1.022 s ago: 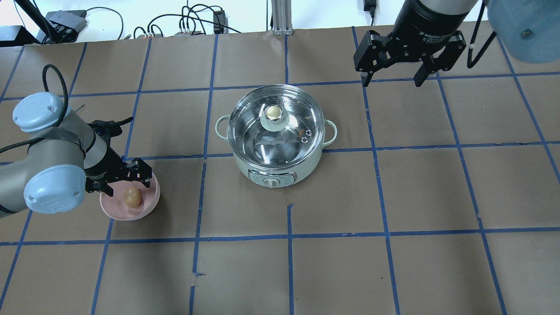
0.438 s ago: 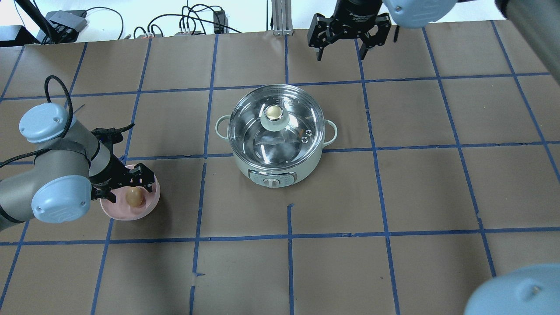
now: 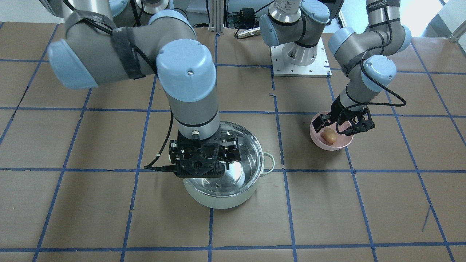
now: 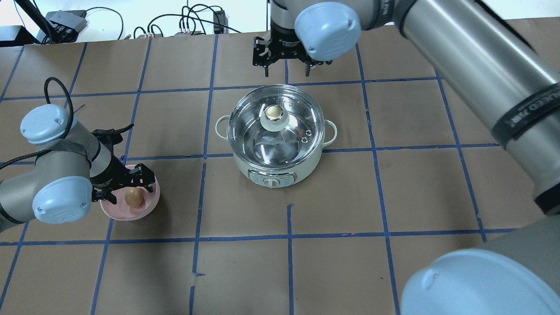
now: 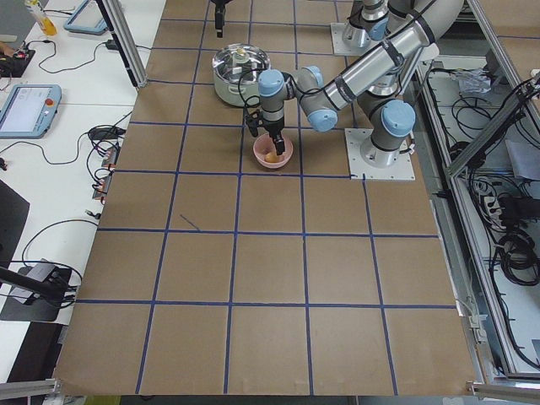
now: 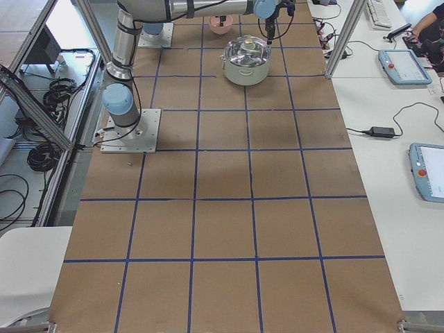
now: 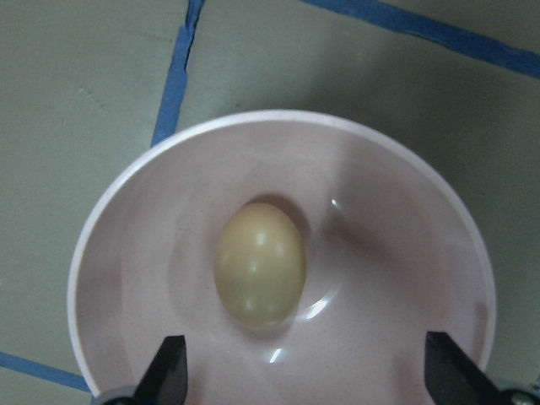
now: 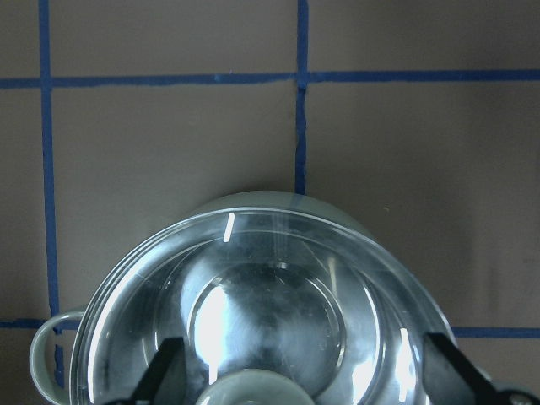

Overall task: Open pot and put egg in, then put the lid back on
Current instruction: 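Lower the left gripper onto the egg while the right gripper reaches the lid knob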

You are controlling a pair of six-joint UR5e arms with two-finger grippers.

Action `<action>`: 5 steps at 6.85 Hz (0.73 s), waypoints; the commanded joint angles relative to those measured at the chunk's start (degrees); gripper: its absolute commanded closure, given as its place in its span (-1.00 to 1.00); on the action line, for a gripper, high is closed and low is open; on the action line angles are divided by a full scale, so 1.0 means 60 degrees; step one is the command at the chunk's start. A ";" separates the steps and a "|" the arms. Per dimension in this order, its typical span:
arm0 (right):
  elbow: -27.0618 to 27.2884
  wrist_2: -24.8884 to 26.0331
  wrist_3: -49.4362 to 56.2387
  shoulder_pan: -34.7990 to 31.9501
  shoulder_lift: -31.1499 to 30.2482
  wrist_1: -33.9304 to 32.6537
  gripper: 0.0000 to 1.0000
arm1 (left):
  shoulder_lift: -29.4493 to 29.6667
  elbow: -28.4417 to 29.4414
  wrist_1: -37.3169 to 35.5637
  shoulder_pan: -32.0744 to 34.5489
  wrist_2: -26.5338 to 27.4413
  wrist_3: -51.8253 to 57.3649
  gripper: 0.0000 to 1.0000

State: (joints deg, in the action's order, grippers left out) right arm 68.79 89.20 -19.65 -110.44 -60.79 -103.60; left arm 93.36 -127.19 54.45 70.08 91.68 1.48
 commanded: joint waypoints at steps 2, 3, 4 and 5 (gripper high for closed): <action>0.1073 -0.0200 -0.0299 -0.0505 -0.0106 -0.0122 -0.85 | 0.0055 -0.0056 -0.0022 -0.0020 -0.0001 -0.0085 -1.00; 0.1118 -0.0364 -0.0271 -0.0505 -0.0165 -0.0136 -0.84 | 0.0099 -0.0042 -0.0036 -0.0035 -0.0001 -0.0085 -1.00; 0.1133 -0.0423 -0.0271 -0.0505 -0.0166 -0.0136 -0.82 | 0.0244 -0.0057 -0.0036 -0.0049 -0.0016 -0.0085 -1.00; 0.1119 -0.0424 -0.0227 -0.0505 -0.0180 -0.0122 -0.61 | 0.0246 0.0001 -0.0036 -0.0050 -0.0016 -0.0100 -1.00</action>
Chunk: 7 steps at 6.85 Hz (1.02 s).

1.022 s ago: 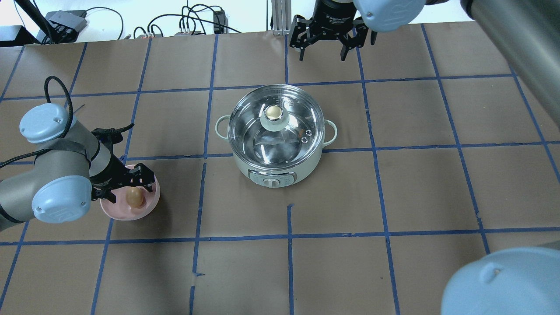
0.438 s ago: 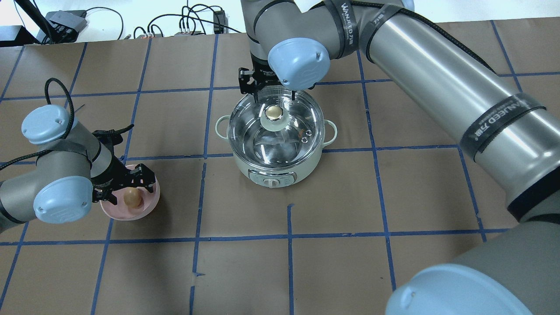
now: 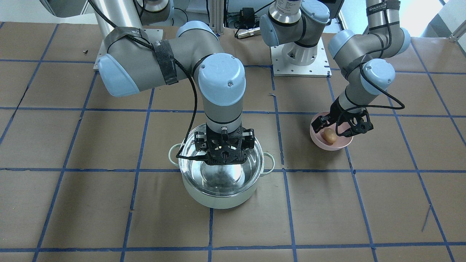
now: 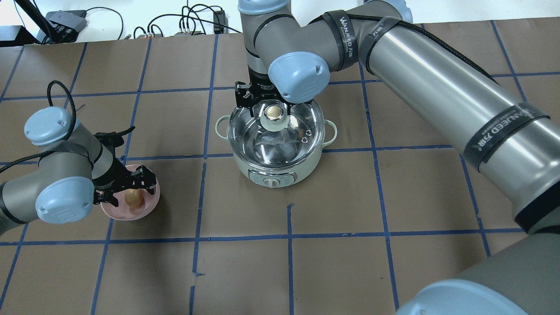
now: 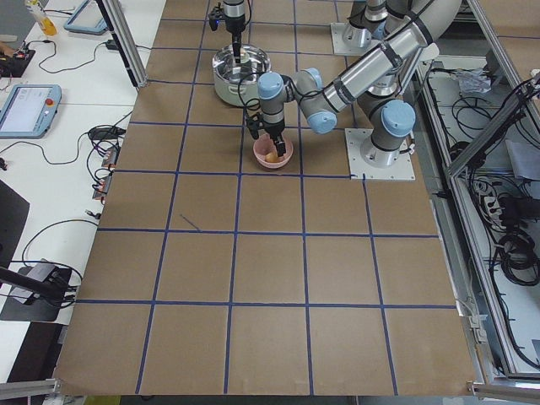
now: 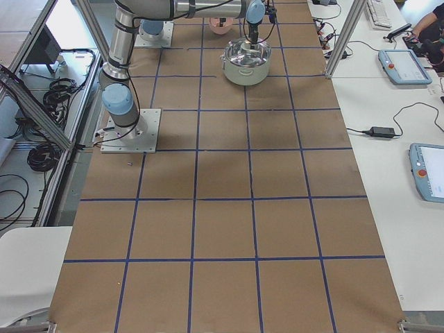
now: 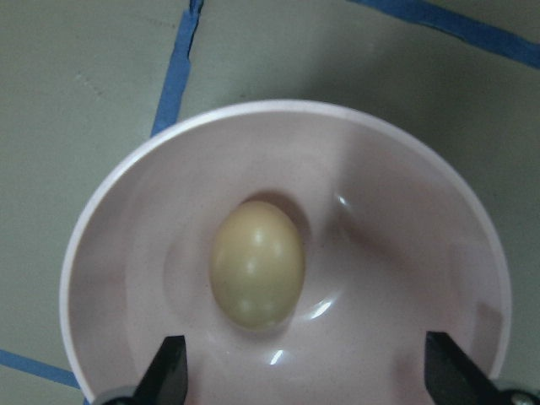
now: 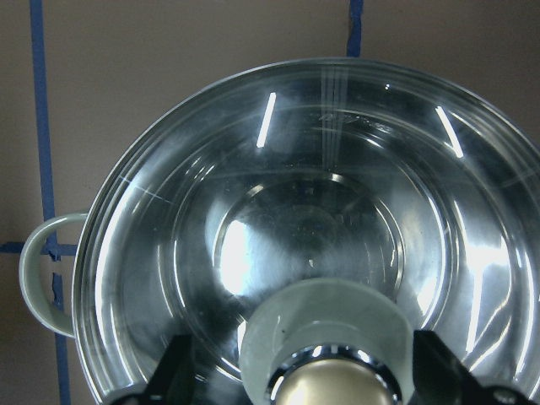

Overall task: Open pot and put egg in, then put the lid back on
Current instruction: 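Lower the left gripper onto the egg while the right gripper reaches the lid knob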

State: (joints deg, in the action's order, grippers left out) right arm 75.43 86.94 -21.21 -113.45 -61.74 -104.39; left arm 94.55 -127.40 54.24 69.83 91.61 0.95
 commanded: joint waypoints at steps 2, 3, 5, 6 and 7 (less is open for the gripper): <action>0.0069 0.0026 0.0078 0.0012 -0.0110 0.0010 -0.44 | 0.0121 0.0023 -0.0220 -0.0007 -0.0019 0.0003 -1.00; 0.0113 0.0055 0.0093 0.0012 -0.0197 0.0024 -0.42 | 0.0223 -0.0021 -0.0497 -0.0007 -0.0005 0.0004 -1.00; 0.0187 0.0113 0.0107 0.0012 -0.0256 0.0083 -0.28 | 0.0384 0.0008 -0.0587 -0.0007 -0.0019 0.0091 -1.00; 0.0201 0.0462 0.0107 0.0026 -0.0257 0.0083 -0.11 | 0.0501 0.0066 -0.0979 -0.0007 0.0010 0.0178 -1.00; 0.0216 0.0538 0.0107 0.0027 -0.0257 0.0069 0.17 | 0.0531 0.0009 -0.1201 -0.0007 0.0024 0.0179 -1.00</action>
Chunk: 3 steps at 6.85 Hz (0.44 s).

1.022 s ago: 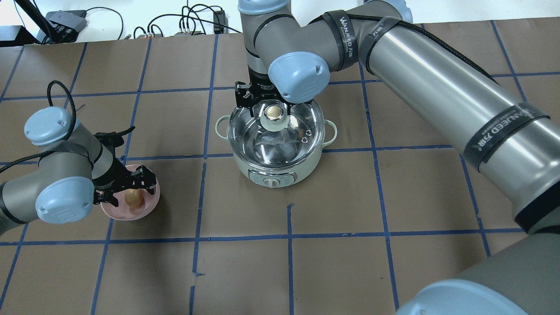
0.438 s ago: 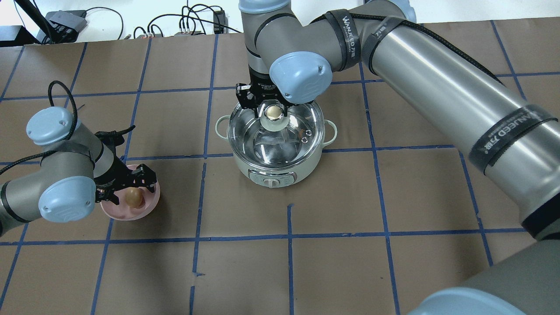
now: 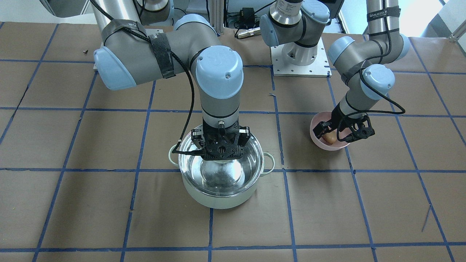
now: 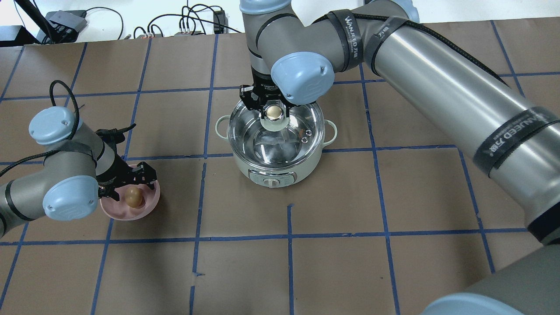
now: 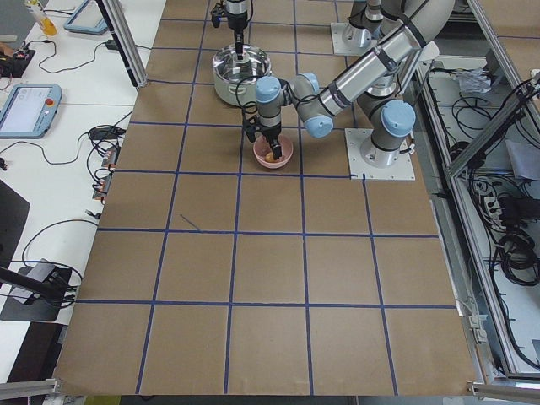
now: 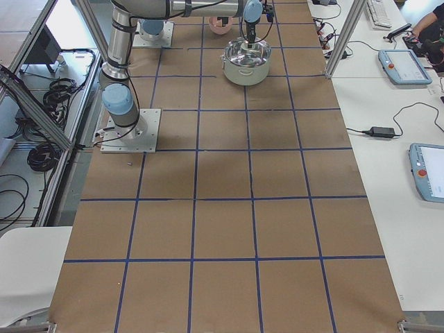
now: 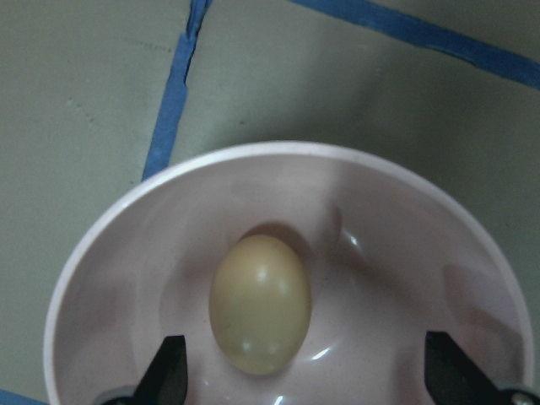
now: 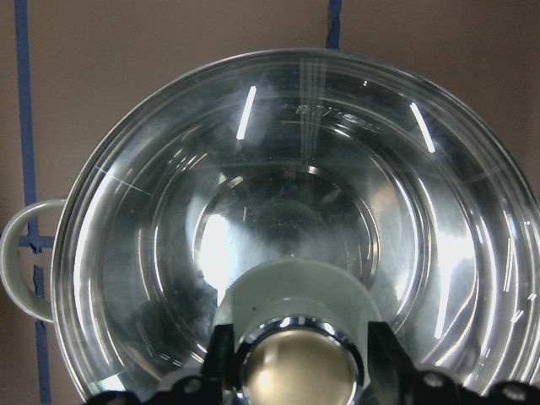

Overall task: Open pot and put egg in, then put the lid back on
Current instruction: 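Lower the left gripper onto the egg while the right gripper reaches the lid knob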

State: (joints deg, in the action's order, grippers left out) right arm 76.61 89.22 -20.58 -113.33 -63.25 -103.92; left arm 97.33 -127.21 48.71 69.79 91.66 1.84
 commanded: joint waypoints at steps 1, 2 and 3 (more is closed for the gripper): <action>0.0035 0.0145 0.0001 0.0006 0.0009 -0.0008 0.38 | 0.0082 -0.0083 -0.0267 -0.0029 0.0017 0.0017 -1.00; 0.0035 0.0159 0.0001 0.0006 0.0009 -0.0023 0.45 | 0.0111 -0.0112 -0.0267 -0.0276 -0.0027 0.0074 -0.99; 0.0021 0.0159 0.0001 0.0006 -0.0005 -0.0023 0.47 | 0.0126 -0.0127 -0.0267 -0.0365 -0.0042 0.0264 -0.97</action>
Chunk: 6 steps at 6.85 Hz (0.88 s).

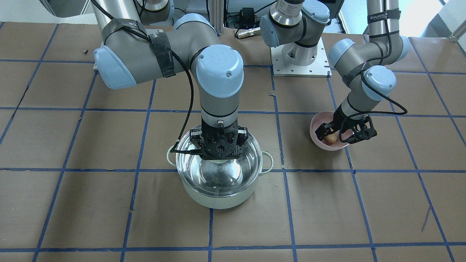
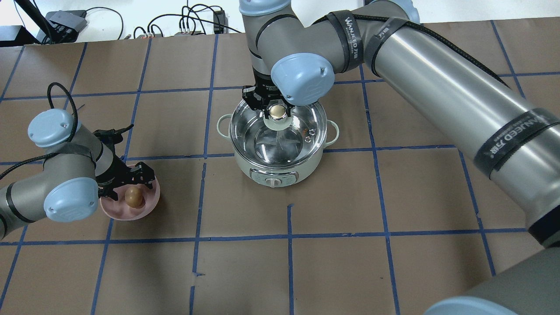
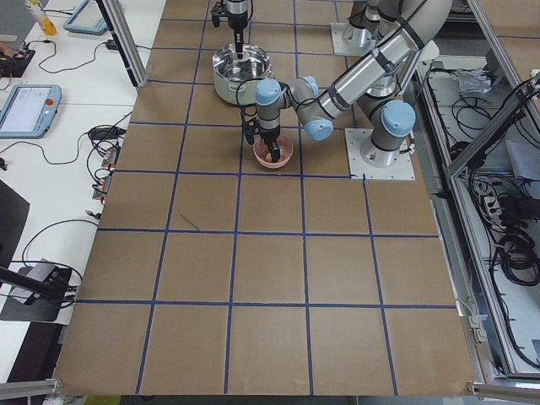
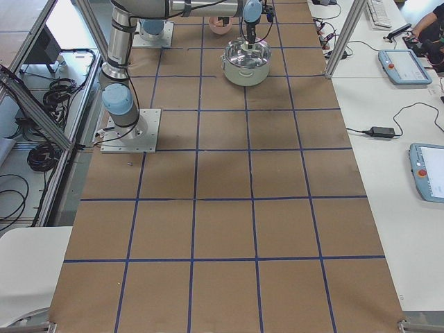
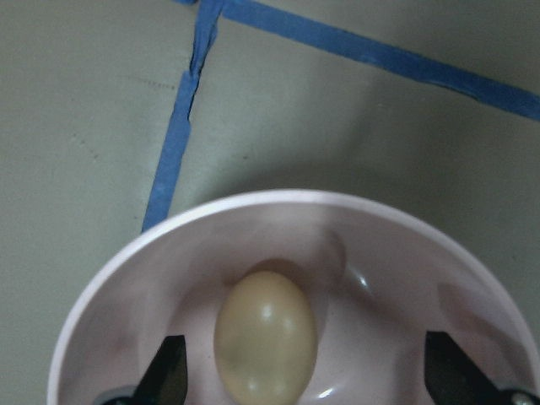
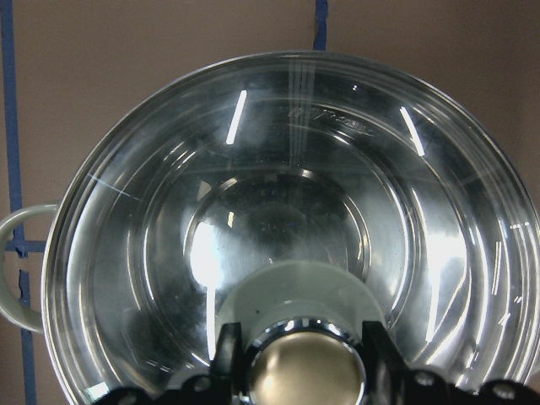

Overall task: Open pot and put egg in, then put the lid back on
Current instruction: 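Lift the glass lid off the pot with the right gripper and move it aside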

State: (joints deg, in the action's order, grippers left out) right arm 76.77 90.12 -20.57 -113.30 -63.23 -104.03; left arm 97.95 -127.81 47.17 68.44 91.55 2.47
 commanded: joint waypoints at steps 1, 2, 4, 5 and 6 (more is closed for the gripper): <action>-0.0037 0.0009 0.0000 0.0015 -0.0096 -0.0020 0.46 | 0.0037 -0.0041 -0.0009 -0.0143 -0.0024 0.0160 -0.95; -0.0110 0.0024 0.0000 0.0015 -0.0445 0.0052 0.46 | 0.0038 -0.0056 0.0005 -0.0157 -0.0024 0.0145 -0.89; -0.0139 0.0024 0.0000 0.0204 -0.1760 0.1102 0.46 | 0.0038 -0.0056 0.0020 -0.0157 -0.0024 0.0160 -0.57; -0.0125 -0.0020 0.0043 0.0554 -0.2375 0.1644 0.46 | 0.0038 -0.0128 0.0063 -0.0157 -0.0024 0.0145 -0.48; -0.0139 -0.0093 0.0160 0.1094 -0.3107 0.2737 0.46 | 0.0038 -0.0216 0.0064 -0.0157 -0.0024 0.0145 -0.49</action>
State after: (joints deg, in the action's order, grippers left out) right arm 76.01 89.97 -20.22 -109.98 -76.80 -94.06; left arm 98.17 -128.58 47.46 67.50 91.41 3.36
